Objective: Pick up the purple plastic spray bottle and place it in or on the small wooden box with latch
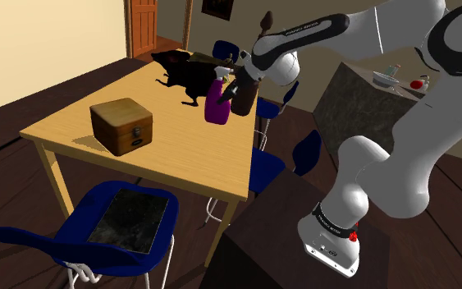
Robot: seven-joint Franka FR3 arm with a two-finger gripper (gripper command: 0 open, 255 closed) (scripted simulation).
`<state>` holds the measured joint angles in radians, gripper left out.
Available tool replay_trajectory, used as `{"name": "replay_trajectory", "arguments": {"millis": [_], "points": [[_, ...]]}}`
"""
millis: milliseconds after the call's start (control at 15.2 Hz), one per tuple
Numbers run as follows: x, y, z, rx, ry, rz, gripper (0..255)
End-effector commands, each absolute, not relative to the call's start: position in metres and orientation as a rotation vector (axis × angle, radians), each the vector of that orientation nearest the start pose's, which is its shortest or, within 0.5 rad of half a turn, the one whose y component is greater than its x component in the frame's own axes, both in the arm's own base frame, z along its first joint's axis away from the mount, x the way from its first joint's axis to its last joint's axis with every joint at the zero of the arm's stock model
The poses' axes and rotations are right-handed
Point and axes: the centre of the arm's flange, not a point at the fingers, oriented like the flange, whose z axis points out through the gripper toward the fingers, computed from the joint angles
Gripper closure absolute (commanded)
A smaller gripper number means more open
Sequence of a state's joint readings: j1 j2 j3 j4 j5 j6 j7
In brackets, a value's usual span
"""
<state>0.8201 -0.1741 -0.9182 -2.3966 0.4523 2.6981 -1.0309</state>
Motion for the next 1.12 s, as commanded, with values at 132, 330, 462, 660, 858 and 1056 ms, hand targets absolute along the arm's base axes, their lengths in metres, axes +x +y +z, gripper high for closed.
{"name": "replay_trajectory", "arguments": {"millis": [132, 330, 462, 660, 858, 1056], "points": [[0.508, -0.071, 0.418, -2.789, -0.769, -0.790, 255], [0.508, -0.071, 0.433, -2.789, -0.769, -0.790, 255], [0.508, -0.071, 0.444, -2.789, -0.769, -0.790, 255], [0.508, -0.071, 0.460, -2.789, -0.769, -0.790, 255], [0.508, -0.071, 0.475, -2.789, -0.769, -0.790, 255], [0.534, -0.041, 0.474, -2.789, -0.769, -0.790, 255]]}}
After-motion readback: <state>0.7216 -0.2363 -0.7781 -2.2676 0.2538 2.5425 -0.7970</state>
